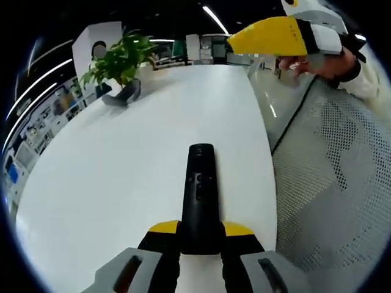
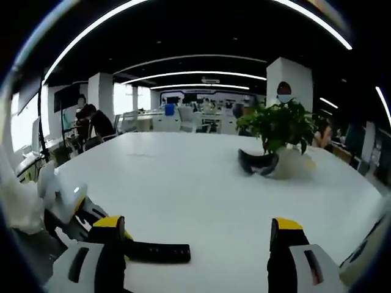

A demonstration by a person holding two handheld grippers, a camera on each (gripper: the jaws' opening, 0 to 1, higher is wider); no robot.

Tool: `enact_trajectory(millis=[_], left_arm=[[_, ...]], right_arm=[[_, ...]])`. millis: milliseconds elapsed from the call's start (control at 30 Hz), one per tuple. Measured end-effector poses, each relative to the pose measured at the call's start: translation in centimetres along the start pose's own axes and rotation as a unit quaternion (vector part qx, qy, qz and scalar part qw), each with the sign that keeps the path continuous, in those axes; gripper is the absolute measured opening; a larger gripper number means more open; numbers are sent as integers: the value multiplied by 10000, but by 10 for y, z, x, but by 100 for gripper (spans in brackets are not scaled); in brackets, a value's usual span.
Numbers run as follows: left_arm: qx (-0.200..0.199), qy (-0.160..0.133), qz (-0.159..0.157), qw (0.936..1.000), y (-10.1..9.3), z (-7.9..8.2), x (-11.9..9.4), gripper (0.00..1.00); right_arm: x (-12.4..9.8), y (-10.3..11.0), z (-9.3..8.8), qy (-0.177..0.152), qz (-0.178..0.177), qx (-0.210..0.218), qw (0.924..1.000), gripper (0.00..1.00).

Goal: Press the specified remote control buttons in sequence, fully releasing each button before pressing the next.

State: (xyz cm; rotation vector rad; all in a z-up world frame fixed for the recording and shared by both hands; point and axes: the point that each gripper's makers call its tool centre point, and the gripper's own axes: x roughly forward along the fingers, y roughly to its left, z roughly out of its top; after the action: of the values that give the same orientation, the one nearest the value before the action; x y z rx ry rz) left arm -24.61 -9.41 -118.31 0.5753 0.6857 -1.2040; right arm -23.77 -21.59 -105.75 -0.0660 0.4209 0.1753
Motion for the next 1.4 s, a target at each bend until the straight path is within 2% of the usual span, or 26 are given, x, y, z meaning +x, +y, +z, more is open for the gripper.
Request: enact_trajectory(millis=[200,300,733,933,1200,1333,1400], left_arm=[[-179,-13,-10,9998,17,-2,-7,24],[11,-38,-9,10000,27,-2,-10,24],[86,55,205,9997,76,-2,-18,24],[172,104,310,9993,96,0,-16,24],[241,252,390,9986,122,-5,-11,24],[202,283,476,9983,138,-4,-10,24],[172,302,535,9980,147,-5,-9,24]], right_arm=[[2,-1,-9,215,-74,-107,9997,99],[3,1,-12,284,-30,-158,9995,99],[3,4,-18,419,6,-251,9988,96],[4,5,-22,533,13,-338,9980,96],[5,6,-26,632,29,-398,9972,96],[4,7,-24,598,44,-452,9972,87],[4,5,-23,568,16,-424,9975,89]])
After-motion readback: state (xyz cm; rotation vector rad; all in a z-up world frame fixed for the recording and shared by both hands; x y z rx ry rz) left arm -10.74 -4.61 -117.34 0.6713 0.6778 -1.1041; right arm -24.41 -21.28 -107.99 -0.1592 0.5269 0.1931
